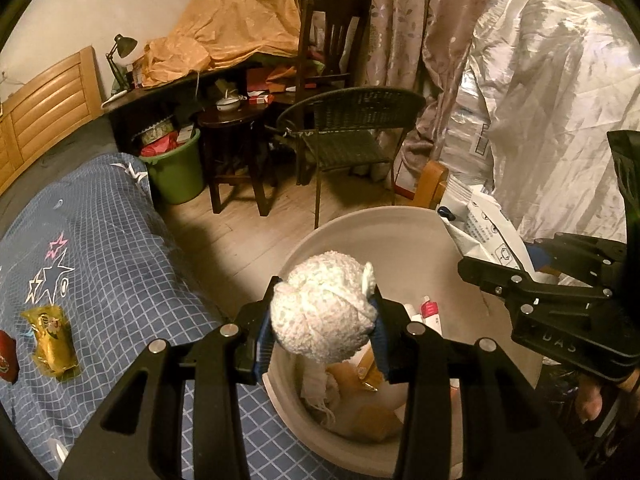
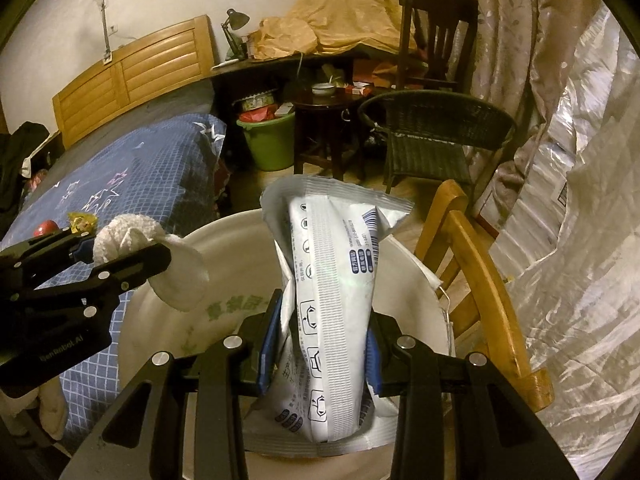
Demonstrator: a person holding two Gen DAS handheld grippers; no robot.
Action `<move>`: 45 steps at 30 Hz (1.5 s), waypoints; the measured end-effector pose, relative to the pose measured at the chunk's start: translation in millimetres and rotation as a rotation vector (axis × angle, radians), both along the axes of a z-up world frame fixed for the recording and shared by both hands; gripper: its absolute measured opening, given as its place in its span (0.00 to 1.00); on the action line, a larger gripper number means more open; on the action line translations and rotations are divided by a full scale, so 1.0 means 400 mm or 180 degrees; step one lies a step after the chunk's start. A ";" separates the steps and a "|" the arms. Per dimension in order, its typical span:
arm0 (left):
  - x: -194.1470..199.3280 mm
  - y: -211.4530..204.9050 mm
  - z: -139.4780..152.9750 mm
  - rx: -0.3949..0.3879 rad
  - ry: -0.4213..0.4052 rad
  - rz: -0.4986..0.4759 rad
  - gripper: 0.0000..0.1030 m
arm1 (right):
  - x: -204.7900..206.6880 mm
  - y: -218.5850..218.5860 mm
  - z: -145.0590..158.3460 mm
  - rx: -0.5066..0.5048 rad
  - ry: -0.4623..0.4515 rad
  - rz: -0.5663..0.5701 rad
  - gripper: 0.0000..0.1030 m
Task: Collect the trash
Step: 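Carry the cloth ball and wrapper to the white bucket and open both tools, then move both open tools back over the bed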
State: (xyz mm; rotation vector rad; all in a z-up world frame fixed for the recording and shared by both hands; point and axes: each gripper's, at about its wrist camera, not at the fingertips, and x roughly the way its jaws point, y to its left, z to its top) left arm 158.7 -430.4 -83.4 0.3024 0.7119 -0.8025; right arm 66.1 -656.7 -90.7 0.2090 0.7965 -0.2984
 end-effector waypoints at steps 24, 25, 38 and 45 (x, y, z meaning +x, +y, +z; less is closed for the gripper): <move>0.024 0.105 0.058 -0.0199 -0.0127 0.0251 0.79 | -0.057 0.046 0.055 0.0080 -0.0340 -0.0015 0.58; 0.022 0.118 0.063 -0.0219 -0.0121 0.0257 0.79 | -0.066 0.059 0.067 0.0076 -0.0403 0.0006 0.58; -0.052 0.476 0.034 -0.0123 -0.0146 0.0331 0.84 | -0.123 0.353 0.119 0.0266 -0.0771 0.0660 0.71; -0.025 0.709 -0.055 -0.0035 0.0118 0.0797 0.84 | -0.086 0.554 0.056 0.0432 -0.0561 0.1120 0.73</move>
